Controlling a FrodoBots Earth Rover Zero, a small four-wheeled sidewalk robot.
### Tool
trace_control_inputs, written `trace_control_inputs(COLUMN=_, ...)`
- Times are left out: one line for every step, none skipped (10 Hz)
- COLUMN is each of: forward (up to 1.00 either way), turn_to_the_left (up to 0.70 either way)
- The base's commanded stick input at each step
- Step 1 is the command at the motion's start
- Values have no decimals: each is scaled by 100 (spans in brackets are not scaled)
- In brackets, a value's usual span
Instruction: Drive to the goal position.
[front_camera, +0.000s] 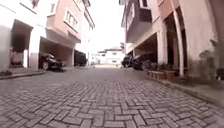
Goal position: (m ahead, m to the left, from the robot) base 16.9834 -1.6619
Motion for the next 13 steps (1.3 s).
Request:
trace_control_inputs(forward=70, turn_to_the_left=0)
trace_control_inputs(forward=70, turn_to_the_left=0)
trace_control_inputs(forward=70, turn_to_the_left=0)
trace_control_inputs(forward=70, turn_to_the_left=0)
trace_control_inputs(forward=70, turn_to_the_left=0)
trace_control_inputs(forward=70, turn_to_the_left=0)
trace_control_inputs(forward=70, turn_to_the_left=0)
trace_control_inputs(forward=70, turn_to_the_left=0)
trace_control_inputs(forward=70, turn_to_the_left=0)
trace_control_inputs(forward=70, turn_to_the_left=0)
trace_control_inputs(forward=70, turn_to_the_left=0)
trace_control_inputs(forward=70, turn_to_the_left=0)
trace_control_inputs(forward=70, turn_to_the_left=0)
